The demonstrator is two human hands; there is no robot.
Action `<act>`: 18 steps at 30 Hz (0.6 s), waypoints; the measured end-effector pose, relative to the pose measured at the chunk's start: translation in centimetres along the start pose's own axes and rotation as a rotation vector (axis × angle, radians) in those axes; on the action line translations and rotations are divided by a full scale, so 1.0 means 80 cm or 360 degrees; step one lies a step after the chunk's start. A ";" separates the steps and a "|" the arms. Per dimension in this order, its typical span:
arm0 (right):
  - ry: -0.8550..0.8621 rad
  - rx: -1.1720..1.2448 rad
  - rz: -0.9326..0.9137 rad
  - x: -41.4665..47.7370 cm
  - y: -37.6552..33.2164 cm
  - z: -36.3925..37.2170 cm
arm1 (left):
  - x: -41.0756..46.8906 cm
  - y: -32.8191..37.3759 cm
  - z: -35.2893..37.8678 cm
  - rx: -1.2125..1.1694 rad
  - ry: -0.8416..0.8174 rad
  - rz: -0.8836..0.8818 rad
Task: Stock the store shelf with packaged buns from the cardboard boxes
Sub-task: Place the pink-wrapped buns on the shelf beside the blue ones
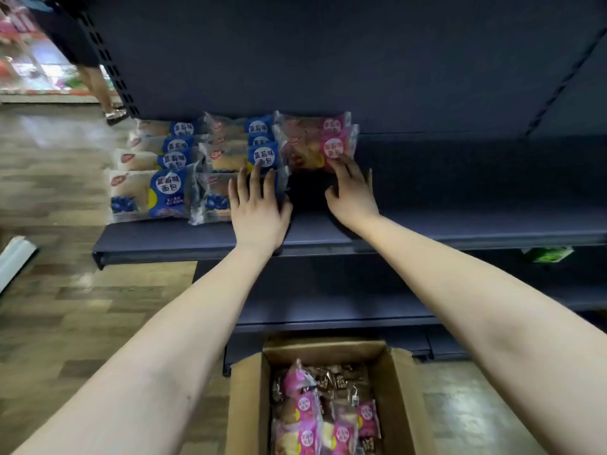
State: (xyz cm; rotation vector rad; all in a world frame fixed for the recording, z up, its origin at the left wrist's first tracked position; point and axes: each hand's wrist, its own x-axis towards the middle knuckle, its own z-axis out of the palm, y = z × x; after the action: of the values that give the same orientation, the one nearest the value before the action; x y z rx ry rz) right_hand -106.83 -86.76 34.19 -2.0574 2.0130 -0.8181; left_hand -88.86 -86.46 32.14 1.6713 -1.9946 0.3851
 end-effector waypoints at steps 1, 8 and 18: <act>0.0018 0.0005 0.0029 -0.011 0.005 -0.005 | 0.001 0.001 -0.002 0.0048 -0.0023 0.0028; 0.0210 -0.0046 0.0052 -0.075 0.044 -0.028 | -0.014 0.051 -0.014 -0.0024 0.0016 0.0480; 0.0432 -0.0250 0.0242 -0.147 0.093 -0.084 | -0.049 0.158 -0.014 -0.0396 -0.0071 0.0813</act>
State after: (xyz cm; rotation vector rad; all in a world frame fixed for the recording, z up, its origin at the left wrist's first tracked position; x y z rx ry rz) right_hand -115.97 -74.37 33.19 -1.9269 2.4142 -0.9836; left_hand -100.47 -80.05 32.19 1.0182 -2.3817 0.2593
